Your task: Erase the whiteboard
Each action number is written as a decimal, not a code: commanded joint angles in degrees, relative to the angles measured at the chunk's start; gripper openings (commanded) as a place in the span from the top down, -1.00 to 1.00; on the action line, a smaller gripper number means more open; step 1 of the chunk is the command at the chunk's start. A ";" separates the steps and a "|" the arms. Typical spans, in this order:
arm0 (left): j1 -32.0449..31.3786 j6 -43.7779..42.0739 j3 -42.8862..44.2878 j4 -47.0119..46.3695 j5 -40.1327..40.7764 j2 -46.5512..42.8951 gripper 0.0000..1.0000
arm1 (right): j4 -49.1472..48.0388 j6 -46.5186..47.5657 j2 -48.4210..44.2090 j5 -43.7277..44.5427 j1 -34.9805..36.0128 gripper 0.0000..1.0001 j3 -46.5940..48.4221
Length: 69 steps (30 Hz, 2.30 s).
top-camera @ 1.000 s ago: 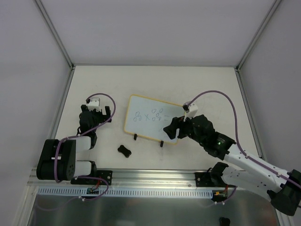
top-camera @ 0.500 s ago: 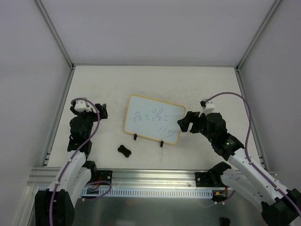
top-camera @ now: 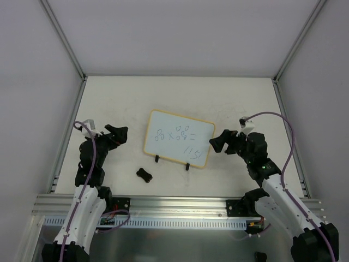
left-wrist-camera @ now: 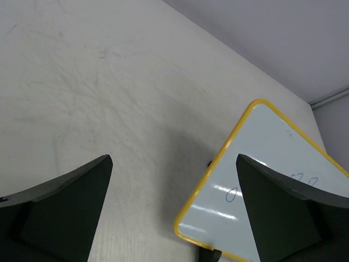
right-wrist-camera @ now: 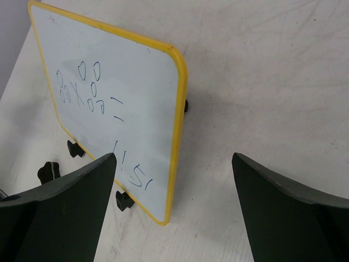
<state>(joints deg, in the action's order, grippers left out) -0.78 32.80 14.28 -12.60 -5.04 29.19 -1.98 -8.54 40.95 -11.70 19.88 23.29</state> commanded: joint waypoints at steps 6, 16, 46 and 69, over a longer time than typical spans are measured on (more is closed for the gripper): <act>-0.28 7.01 -2.94 1.35 -11.65 -6.43 -0.98 | -24.72 -2.36 6.67 -15.01 -3.27 -0.84 -4.57; -0.28 10.97 -6.72 4.42 -16.58 -9.23 -0.98 | -41.42 -6.30 15.29 -24.22 -9.06 -0.79 -7.73; -0.28 8.07 -6.46 17.61 -20.10 -19.96 -0.98 | -85.74 -22.49 44.74 -42.26 -11.97 -0.04 -7.83; -0.28 10.97 -8.13 20.60 -24.84 -23.48 -0.98 | -85.74 -17.22 50.98 -41.56 -9.60 0.84 -4.13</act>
<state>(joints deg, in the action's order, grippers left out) -0.78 41.87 6.85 7.79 -27.07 6.63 -75.11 -29.47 90.96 -53.95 9.98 17.80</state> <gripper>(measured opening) 0.990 0.136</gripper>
